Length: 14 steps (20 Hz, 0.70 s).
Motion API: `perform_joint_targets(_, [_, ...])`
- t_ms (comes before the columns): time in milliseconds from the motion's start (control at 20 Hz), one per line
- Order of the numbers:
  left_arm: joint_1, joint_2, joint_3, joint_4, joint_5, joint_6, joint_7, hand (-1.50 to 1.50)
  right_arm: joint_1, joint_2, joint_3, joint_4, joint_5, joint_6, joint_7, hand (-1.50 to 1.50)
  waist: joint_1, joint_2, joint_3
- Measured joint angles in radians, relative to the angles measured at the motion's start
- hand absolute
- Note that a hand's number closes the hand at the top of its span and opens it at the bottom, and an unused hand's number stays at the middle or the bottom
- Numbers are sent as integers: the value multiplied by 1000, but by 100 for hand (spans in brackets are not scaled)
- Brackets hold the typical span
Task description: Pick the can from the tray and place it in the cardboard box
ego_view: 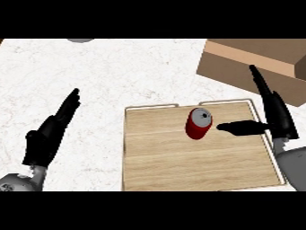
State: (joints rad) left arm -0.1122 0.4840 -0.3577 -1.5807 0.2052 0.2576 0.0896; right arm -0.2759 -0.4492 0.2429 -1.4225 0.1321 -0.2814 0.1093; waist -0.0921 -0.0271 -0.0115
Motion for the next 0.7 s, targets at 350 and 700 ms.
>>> perform_joint_targets(350, [-37,-23,-30,-7,1,-44,-27,0,103,-99,190,-91,440,-148,205,-150,3,3,0])
perform_joint_targets(700, [-55,-32,-32,9,0,-68,-44,0,113,-156,293,-403,673,52,584,-150,17,1,0])
